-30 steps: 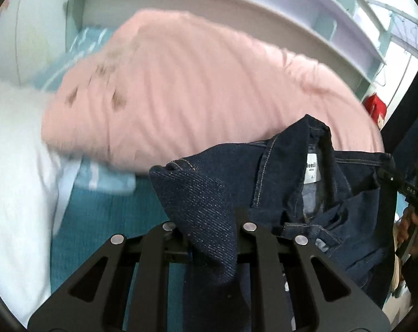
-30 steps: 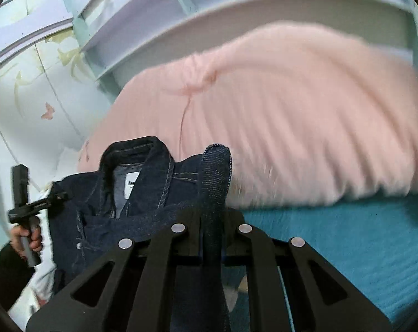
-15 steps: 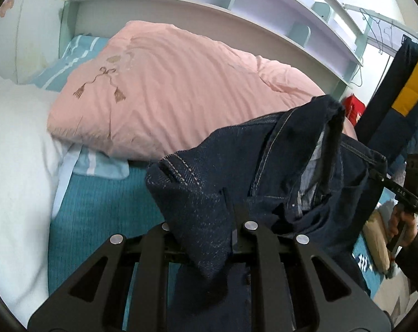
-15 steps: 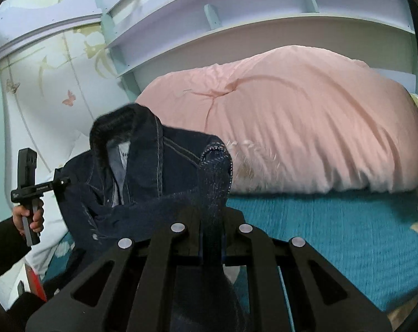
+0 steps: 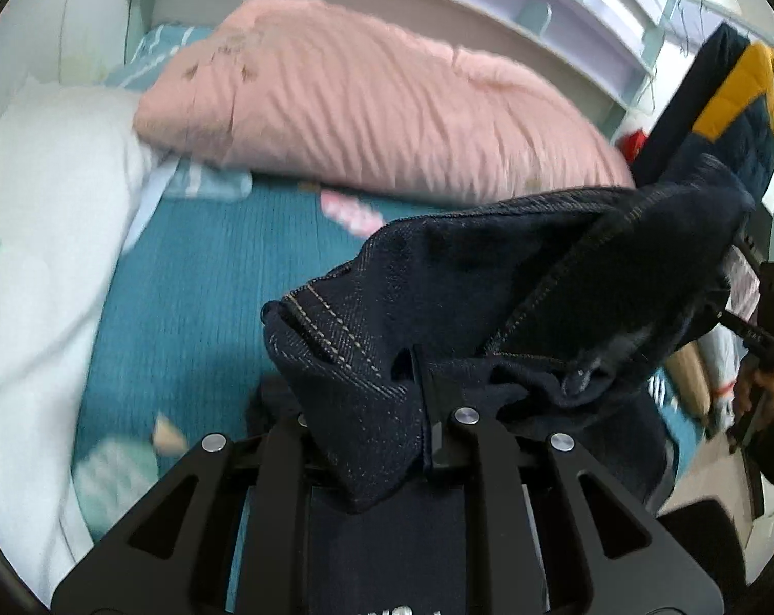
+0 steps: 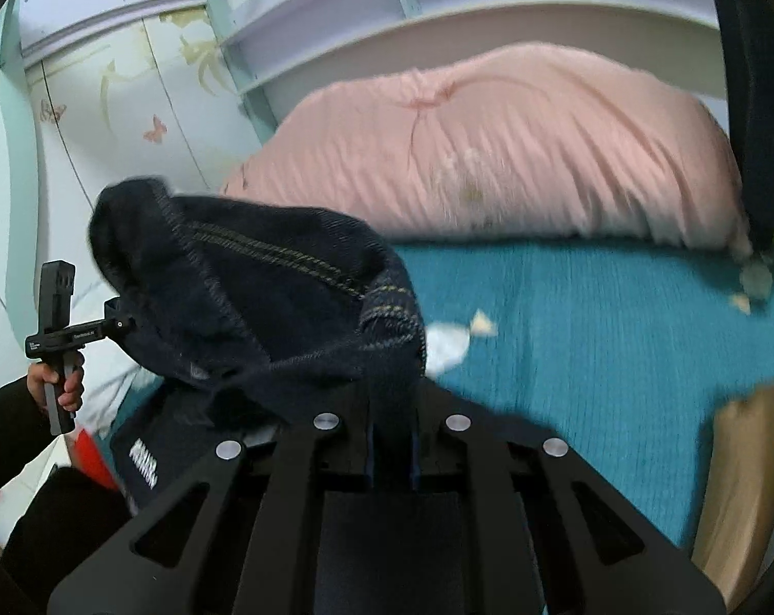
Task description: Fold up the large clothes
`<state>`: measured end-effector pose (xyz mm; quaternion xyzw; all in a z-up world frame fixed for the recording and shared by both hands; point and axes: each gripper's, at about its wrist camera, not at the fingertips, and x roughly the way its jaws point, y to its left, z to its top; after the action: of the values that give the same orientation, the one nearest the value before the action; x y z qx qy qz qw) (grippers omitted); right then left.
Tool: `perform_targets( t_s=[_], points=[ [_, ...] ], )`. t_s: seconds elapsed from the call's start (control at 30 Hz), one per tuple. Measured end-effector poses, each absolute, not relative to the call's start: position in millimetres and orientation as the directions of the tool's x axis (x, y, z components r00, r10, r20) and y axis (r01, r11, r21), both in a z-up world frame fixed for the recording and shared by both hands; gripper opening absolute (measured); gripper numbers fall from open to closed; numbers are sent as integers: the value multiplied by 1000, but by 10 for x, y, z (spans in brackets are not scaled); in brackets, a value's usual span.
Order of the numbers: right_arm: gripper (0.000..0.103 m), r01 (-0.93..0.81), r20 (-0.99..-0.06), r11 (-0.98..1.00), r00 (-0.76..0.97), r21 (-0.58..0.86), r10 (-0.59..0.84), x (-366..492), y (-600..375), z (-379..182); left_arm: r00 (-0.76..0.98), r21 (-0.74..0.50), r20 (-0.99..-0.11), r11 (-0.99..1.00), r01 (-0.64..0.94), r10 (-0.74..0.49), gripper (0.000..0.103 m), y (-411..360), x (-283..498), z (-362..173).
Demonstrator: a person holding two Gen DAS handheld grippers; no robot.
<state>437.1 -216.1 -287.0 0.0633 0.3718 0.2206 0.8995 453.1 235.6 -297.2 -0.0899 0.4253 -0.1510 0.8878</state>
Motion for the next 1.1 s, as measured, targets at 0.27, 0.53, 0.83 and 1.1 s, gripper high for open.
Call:
perform_targets(
  t_s=[0.27, 0.53, 0.83, 1.1],
  points=[
    [11, -293, -764, 919, 518, 265, 385, 3885, -2096, -3354, 474, -292, -814, 942, 165, -335, 21, 2200, 4001, -3511],
    [24, -176, -855, 954, 425, 243, 297, 3523, -2238, -3534, 417, -289, -861, 955, 72, -291, 42, 2316, 3585, -3652],
    [31, -103, -908, 981, 373, 164, 191, 3168, -2281, -3282, 395, -137, -912, 990, -41, -110, 70, 2592, 3156, -3363],
    [33, 7, -862, 994, 499, 107, 90, 3059, -2231, -2739, 581, -246, -793, 969, -29, -184, 74, 2255, 3290, -2657]
  ],
)
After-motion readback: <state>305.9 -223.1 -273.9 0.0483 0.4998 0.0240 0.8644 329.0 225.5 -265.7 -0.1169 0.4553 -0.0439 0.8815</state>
